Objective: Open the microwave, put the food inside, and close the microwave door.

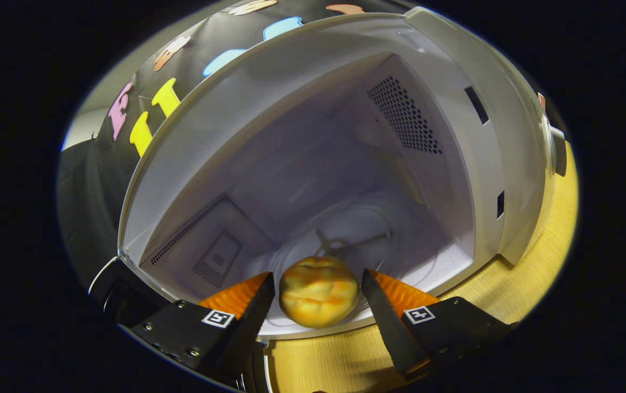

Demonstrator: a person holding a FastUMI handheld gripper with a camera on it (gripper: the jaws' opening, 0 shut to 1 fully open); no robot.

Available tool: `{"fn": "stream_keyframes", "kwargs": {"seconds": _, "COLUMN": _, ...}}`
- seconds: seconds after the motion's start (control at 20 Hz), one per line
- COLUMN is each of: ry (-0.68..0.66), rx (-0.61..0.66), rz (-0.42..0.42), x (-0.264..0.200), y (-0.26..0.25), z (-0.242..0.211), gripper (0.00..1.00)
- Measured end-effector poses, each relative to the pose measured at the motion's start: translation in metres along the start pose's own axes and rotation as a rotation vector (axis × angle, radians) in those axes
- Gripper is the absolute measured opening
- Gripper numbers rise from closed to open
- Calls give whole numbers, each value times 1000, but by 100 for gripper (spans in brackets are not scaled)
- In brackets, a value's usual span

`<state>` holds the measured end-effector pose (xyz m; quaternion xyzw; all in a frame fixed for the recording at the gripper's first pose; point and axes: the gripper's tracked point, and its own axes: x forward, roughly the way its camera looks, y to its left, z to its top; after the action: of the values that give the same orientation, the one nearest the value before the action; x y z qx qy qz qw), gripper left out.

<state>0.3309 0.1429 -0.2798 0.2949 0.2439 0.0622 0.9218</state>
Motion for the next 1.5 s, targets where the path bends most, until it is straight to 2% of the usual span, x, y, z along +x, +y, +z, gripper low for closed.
{"fn": "stream_keyframes", "kwargs": {"seconds": 0.35, "ry": -1, "rx": -102, "rz": 41, "x": -47, "y": 16, "z": 16, "gripper": 97}}
{"fn": "stream_keyframes", "kwargs": {"seconds": 0.75, "ry": -88, "rx": -247, "rz": 105, "x": -162, "y": 45, "z": 41, "gripper": 97}}
{"fn": "stream_keyframes", "kwargs": {"seconds": 1.1, "ry": -111, "rx": -314, "rz": 112, "x": -248, "y": 59, "z": 28, "gripper": 97}}
{"fn": "stream_keyframes", "kwargs": {"seconds": 1.5, "ry": -131, "rx": -423, "rz": 209, "x": -336, "y": 105, "z": -5, "gripper": 97}}
